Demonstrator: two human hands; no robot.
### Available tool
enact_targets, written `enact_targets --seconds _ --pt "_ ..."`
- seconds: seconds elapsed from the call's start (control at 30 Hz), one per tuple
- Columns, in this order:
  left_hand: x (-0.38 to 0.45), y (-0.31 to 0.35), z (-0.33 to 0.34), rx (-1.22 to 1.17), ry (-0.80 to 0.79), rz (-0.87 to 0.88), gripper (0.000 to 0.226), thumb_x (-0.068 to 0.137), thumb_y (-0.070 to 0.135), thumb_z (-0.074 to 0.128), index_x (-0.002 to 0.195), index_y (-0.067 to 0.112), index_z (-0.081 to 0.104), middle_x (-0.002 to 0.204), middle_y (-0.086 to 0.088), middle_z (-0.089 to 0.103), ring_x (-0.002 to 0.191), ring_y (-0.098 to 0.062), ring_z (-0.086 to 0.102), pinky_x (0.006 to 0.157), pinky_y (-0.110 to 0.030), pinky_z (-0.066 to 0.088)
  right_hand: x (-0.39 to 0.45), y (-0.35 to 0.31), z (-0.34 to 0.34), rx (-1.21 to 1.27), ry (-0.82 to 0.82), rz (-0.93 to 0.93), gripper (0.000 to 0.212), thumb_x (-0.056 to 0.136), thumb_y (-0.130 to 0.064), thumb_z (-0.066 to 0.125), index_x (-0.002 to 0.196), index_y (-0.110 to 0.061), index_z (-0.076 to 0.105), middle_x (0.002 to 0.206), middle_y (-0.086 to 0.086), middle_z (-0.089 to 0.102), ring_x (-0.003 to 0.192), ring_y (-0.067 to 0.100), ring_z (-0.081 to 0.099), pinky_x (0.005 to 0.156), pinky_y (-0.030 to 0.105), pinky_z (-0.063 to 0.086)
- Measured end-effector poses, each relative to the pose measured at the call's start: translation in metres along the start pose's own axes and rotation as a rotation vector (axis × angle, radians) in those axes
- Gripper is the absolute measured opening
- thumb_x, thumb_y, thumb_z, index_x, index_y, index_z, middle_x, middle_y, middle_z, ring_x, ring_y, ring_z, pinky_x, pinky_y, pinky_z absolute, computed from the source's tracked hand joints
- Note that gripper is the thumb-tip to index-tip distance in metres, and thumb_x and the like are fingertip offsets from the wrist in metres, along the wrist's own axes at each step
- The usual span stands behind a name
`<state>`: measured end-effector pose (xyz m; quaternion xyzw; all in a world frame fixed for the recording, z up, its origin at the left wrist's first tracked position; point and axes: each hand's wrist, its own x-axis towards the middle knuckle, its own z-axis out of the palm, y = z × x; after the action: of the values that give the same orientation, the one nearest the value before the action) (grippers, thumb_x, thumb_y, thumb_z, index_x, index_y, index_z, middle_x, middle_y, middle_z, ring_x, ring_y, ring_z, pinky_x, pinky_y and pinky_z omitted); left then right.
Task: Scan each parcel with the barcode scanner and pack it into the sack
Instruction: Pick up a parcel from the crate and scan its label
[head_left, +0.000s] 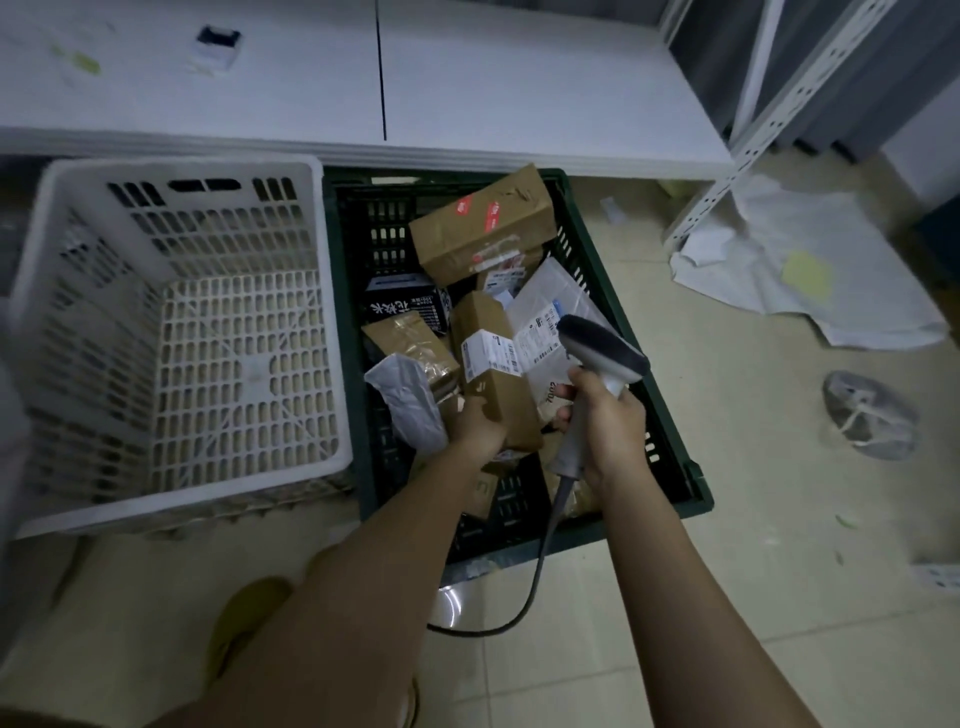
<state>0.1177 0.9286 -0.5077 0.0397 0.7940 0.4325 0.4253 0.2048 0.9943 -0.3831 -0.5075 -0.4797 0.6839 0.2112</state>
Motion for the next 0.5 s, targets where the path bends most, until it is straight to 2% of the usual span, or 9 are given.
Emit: enact_targets --seconds 0.1,0.23,0.3,0.4,0.43,0.5 --pt "-0.009 -0.002 -0.007 -0.136 0.010 0.095 0.050 0.091 0.012 0.062 0.137 0.006 0.044 0.135 -0.010 0.052 0.121 -0.025 0.052 0.094 -0.028 0.042 -0.007 0.000 -0.013 0.006 0.001 -0.034 0.012 0.090 -0.011 0.062 0.100 -0.003 0.063 0.070 0.007 0.064 0.047 0.011 0.051 0.049 0.020 0.046" --pt "-0.012 0.001 -0.025 0.027 0.211 0.373 0.037 0.091 0.008 0.059 0.127 0.009 0.052 0.129 -0.012 0.055 0.117 -0.026 0.053 0.097 -0.033 0.044 -0.012 0.004 -0.019 -0.025 0.010 -0.036 0.009 0.091 -0.010 0.061 0.097 -0.004 0.064 0.072 0.007 0.064 0.045 0.007 0.050 0.047 0.017 0.045" --pt "-0.005 0.006 -0.042 0.257 0.304 0.499 0.042 0.090 0.003 0.053 0.131 0.009 0.050 0.133 -0.013 0.049 0.121 -0.029 0.048 0.101 -0.038 0.041 -0.010 0.006 -0.013 -0.042 -0.009 -0.026 0.006 0.090 -0.013 0.063 0.094 -0.008 0.064 0.073 0.006 0.064 0.047 0.009 0.051 0.048 0.020 0.045" --pt "0.013 0.016 -0.066 1.024 0.315 0.510 0.058 0.091 0.011 0.056 0.144 0.012 0.033 0.151 -0.015 0.031 0.139 -0.032 0.027 0.114 -0.043 0.025 -0.004 0.007 0.000 -0.120 -0.064 -0.033 0.009 0.089 -0.015 0.064 0.096 -0.009 0.064 0.077 0.008 0.065 0.051 0.012 0.052 0.052 0.024 0.045" --pt "0.014 0.020 -0.072 1.221 0.303 0.477 0.054 0.094 0.016 0.054 0.144 0.012 0.033 0.152 -0.015 0.030 0.141 -0.032 0.024 0.114 -0.044 0.024 -0.003 0.007 0.004 -0.135 -0.088 -0.032 0.012 0.089 -0.014 0.065 0.099 -0.007 0.064 0.078 0.008 0.065 0.052 0.012 0.052 0.052 0.024 0.045" --pt "0.017 0.024 -0.081 1.405 0.265 0.403 0.039 0.097 0.016 0.051 0.135 0.010 0.047 0.142 -0.014 0.043 0.135 -0.030 0.035 0.105 -0.040 0.033 -0.002 0.008 0.011 -0.154 -0.129 -0.023 0.015 0.089 -0.014 0.065 0.101 -0.006 0.063 0.078 0.009 0.064 0.051 0.011 0.052 0.050 0.023 0.044"
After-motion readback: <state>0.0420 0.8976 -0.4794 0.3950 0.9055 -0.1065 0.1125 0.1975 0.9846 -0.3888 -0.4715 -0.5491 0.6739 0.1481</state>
